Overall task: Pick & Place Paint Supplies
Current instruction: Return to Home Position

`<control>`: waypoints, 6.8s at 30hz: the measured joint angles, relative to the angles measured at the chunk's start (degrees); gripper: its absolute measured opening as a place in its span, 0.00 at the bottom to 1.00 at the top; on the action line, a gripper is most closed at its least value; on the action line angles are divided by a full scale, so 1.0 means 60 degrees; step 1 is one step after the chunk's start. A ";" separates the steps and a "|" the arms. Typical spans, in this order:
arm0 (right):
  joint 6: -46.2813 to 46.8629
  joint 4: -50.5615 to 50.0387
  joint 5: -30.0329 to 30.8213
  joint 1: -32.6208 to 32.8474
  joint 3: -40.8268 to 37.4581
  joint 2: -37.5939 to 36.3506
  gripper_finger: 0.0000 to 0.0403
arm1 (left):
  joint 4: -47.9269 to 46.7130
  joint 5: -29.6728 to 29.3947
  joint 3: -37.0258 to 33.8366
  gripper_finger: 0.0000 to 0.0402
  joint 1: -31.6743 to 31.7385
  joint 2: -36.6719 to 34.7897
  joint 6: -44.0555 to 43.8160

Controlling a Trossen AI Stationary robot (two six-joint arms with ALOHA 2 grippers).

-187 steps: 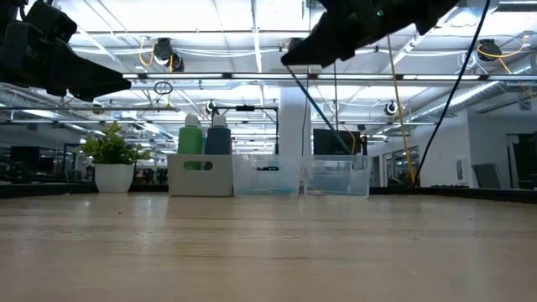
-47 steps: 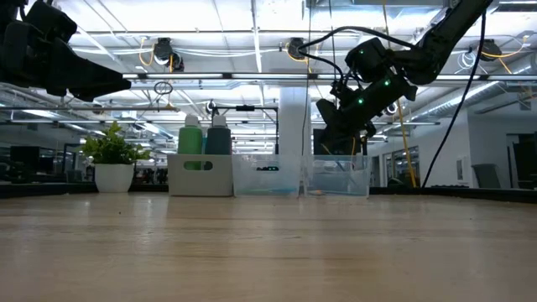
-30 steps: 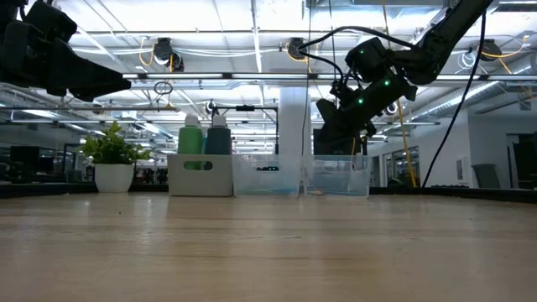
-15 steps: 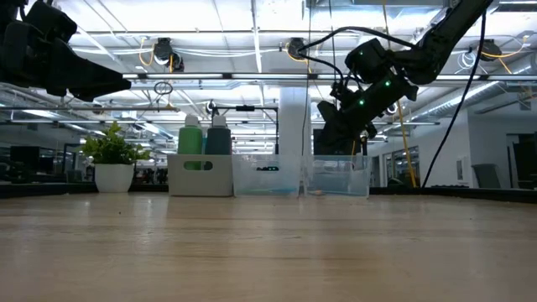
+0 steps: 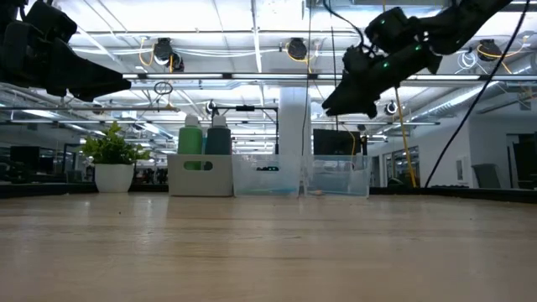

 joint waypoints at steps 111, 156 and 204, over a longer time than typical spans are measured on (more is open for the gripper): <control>-0.3006 -0.0546 0.2785 0.4615 -0.7340 -1.0509 0.34 | 0.0000 0.0000 0.0000 0.50 -0.0002 0.0000 0.0000; -0.3002 -0.0546 0.2788 0.4615 -0.7340 -1.0509 0.34 | -0.0004 -0.0004 0.0000 0.50 -0.0004 -0.0001 0.0000; -0.3002 -0.0546 0.2788 0.4614 -0.7340 -1.0509 0.34 | -0.0004 -0.0004 0.0000 0.50 0.0000 0.0000 0.0000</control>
